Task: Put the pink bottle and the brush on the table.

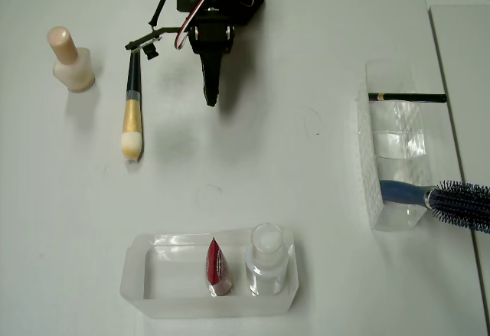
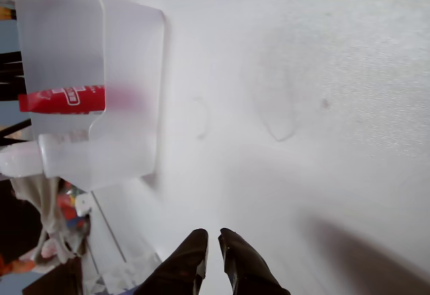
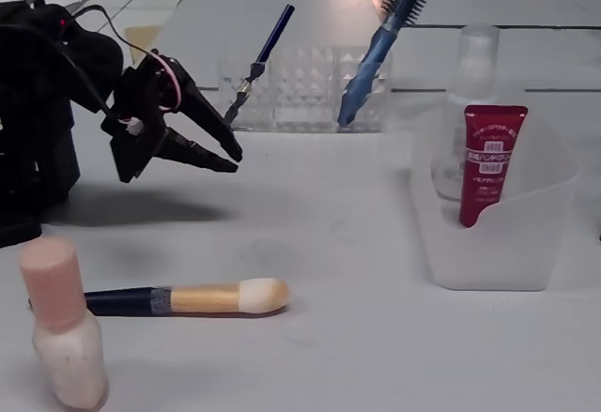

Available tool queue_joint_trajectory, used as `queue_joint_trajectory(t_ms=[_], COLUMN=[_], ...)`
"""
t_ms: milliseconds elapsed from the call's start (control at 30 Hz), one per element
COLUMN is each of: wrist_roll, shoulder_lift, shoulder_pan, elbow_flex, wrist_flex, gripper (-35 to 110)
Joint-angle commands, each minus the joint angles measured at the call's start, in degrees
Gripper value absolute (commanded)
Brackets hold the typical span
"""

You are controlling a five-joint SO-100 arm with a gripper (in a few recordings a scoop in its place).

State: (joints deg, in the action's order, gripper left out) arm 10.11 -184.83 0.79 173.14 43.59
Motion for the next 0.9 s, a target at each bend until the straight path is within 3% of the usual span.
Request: queue_joint_trajectory(t_ms=[0,867], wrist_roll=[0.62,0.00], shoulder_lift=[-3.78,-5.10], shoulder_pan=[1.05,1.14], elbow_flex=[0.88,1.32], wrist_flex=[4.04,8.00], gripper=[0,0])
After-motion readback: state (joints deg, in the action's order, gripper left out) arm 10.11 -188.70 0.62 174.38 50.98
